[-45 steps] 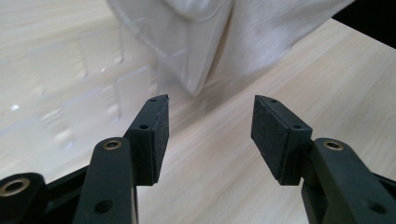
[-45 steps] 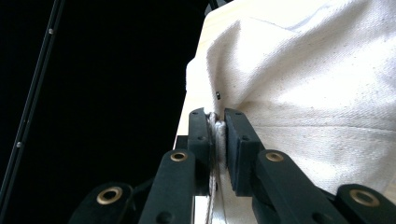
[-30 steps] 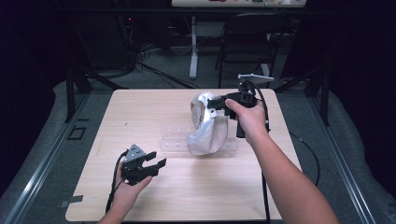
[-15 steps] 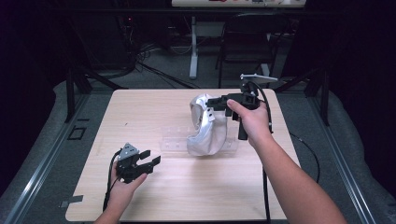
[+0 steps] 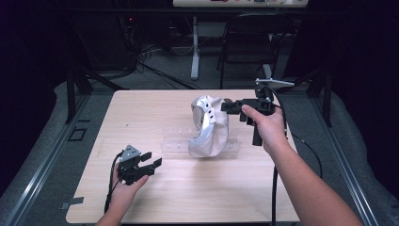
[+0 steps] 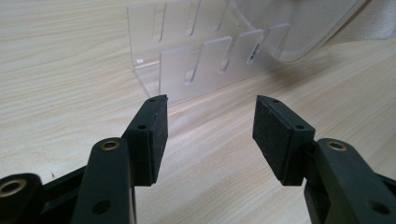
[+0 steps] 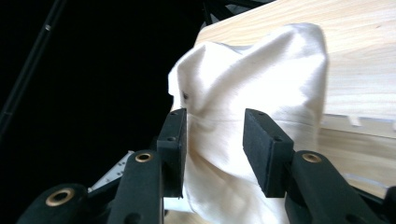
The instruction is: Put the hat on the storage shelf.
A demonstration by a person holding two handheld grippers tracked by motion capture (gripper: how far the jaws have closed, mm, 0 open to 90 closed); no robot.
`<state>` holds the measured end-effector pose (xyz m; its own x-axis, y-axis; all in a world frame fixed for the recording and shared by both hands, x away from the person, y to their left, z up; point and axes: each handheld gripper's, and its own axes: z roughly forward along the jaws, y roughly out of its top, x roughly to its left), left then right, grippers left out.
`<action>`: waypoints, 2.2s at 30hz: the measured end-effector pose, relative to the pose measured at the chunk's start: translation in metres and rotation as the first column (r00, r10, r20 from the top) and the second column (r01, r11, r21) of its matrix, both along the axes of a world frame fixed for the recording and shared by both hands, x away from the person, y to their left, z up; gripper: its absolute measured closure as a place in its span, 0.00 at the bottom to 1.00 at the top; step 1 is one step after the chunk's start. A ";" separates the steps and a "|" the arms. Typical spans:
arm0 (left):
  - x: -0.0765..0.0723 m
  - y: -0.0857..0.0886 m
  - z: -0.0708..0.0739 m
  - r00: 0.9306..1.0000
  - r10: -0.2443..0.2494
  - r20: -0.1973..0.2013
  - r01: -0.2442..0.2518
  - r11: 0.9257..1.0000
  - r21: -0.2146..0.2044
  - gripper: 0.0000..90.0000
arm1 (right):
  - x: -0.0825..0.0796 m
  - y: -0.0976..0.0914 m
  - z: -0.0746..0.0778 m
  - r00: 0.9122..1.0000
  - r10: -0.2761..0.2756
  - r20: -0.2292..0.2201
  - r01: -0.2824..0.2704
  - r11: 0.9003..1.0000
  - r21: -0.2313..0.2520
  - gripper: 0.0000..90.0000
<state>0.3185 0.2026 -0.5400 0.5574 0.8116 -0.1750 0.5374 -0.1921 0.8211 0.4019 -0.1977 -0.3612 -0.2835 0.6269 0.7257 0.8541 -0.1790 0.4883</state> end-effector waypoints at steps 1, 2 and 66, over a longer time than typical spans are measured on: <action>0.000 0.000 0.000 1.000 0.000 0.000 0.000 1.000 0.000 0.51 | 0.000 0.000 0.000 1.000 0.000 0.000 0.000 1.000 0.000 0.67; 0.000 0.000 0.000 1.000 -0.001 0.000 0.001 1.000 0.002 0.51 | -0.003 -0.003 -0.001 1.000 0.002 0.007 -0.002 1.000 -0.012 0.66; -0.001 -0.006 -0.007 0.999 -0.016 0.035 0.013 0.996 0.092 0.48 | -0.102 -0.022 -0.095 0.976 0.001 0.216 0.030 0.990 -0.137 0.55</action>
<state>0.3173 0.1968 -0.5470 0.5737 0.8151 -0.0805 0.5052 -0.2747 0.8181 0.2998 -0.2198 -0.4563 -0.4135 0.7225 0.5541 0.7243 -0.1079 0.6810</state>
